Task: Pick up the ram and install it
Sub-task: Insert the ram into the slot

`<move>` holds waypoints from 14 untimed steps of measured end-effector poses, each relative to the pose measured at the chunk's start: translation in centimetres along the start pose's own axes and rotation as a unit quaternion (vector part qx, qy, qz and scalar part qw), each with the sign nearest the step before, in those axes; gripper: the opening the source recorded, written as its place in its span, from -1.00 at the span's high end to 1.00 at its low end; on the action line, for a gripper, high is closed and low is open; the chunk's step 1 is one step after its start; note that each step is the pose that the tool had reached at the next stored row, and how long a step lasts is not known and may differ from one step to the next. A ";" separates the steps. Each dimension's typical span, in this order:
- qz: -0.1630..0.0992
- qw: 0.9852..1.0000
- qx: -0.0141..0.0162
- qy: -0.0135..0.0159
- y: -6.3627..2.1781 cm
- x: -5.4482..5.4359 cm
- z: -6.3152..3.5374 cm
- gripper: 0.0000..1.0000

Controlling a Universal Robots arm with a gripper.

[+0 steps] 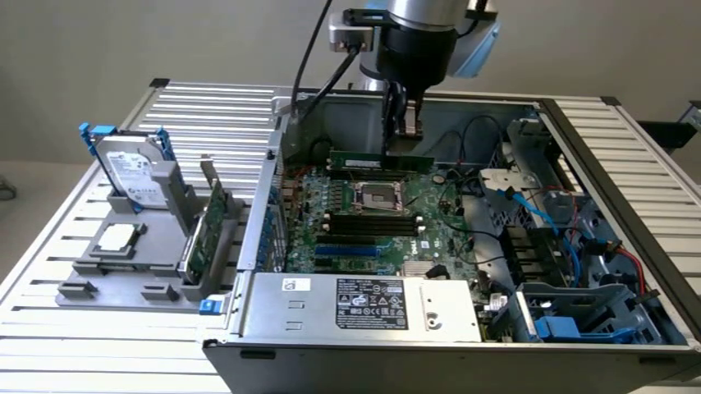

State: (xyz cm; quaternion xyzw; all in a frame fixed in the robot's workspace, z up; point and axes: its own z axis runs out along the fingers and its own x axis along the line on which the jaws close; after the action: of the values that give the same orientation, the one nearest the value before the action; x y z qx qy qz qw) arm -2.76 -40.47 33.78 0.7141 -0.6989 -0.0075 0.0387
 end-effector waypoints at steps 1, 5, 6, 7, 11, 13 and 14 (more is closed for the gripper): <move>0.000 1.000 0.000 -0.002 0.00 0.3 0.17 0.73; -0.001 1.000 0.000 -0.007 -0.04 1.0 0.90 0.73; -0.002 1.000 0.000 -0.008 -0.05 1.1 1.09 0.73; -0.003 1.000 0.000 -0.008 -0.05 1.1 1.26 0.73; -0.008 1.000 0.001 -0.008 -0.25 1.1 1.98 0.73; -0.011 1.000 0.001 -0.008 -0.41 1.1 2.33 0.73; -0.013 1.000 0.001 -0.008 -0.47 1.1 2.51 0.73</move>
State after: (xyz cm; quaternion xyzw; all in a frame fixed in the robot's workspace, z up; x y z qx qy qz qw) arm -2.42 -41.65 31.30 0.7228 -0.6902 -0.0130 0.0328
